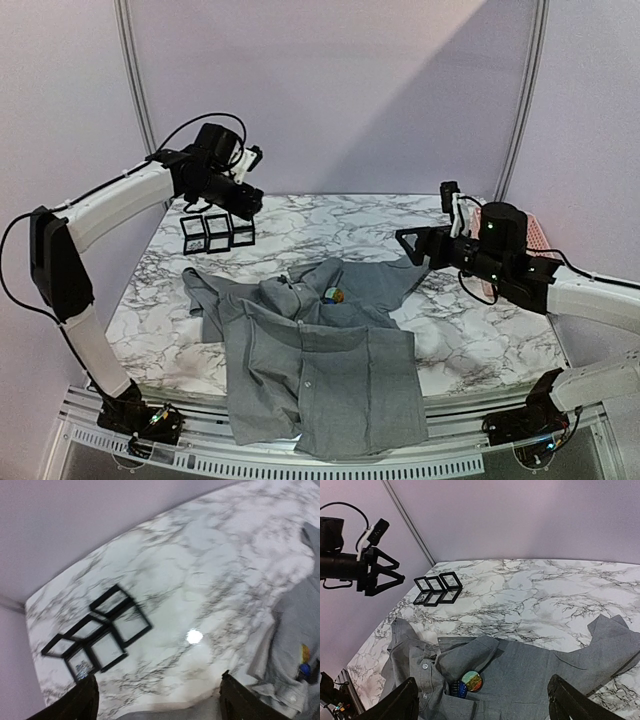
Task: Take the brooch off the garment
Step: Adjust the crumpled clothing at the center of the board.
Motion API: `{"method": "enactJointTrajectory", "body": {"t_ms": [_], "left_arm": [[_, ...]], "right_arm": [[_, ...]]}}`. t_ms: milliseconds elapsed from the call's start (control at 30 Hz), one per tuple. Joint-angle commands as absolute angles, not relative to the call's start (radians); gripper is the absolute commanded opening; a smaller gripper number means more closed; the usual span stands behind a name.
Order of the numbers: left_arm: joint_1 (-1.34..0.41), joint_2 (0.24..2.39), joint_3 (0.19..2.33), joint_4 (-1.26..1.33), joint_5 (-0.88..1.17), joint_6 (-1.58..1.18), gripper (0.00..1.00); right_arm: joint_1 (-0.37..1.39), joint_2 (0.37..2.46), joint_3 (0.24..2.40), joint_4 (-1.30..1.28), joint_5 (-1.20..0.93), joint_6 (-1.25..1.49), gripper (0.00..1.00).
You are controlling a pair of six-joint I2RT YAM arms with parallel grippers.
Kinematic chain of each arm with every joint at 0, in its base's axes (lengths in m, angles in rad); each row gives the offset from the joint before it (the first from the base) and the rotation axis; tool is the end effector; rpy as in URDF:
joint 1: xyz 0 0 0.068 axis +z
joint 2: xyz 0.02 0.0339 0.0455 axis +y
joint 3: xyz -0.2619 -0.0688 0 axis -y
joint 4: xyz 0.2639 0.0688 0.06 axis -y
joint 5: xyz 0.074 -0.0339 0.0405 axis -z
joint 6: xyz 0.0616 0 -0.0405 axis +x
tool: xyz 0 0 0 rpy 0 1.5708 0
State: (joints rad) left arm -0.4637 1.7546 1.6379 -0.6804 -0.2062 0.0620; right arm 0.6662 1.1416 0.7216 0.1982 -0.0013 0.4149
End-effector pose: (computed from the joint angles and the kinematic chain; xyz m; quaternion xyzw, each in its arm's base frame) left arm 0.3910 -0.1814 0.3038 0.2019 0.8996 0.0185 0.3867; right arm 0.2427 0.1909 0.2690 -0.0983 0.7748 0.3218 0.5352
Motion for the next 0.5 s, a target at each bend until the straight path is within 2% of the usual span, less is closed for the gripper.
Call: {"method": "enactJointTrajectory", "body": {"t_ms": [0, 100, 133, 200, 300, 467], "left_arm": [[-0.578, 1.762, 1.604, -0.665, 0.086, 0.026, 0.89], [-0.673, 1.792, 1.616, -0.643, 0.151, 0.004, 0.9], [-0.698, 1.806, 1.623, -0.634, 0.165, 0.003, 0.9], [-0.726, 1.849, 1.645, -0.625, 0.199, -0.04, 0.99], [-0.738, 1.912, 1.665, -0.626, 0.248, -0.098, 1.0], [-0.791, 1.985, 1.696, -0.654, 0.129, -0.11, 0.99]], "right_arm": [[0.657, 1.241, 0.789, 0.166, -0.005, 0.462, 0.88], [0.632, 1.341, 0.834, 0.101, 0.096, 0.533, 0.87], [0.611, 1.369, 0.847, 0.073, 0.095, 0.57, 0.86], [0.565, 1.424, 0.85, 0.047, 0.056, 0.646, 0.85], [0.551, 1.469, 0.835, 0.058, 0.029, 0.7, 0.84], [0.549, 1.513, 0.854, 0.003, 0.081, 0.745, 0.84]]}}
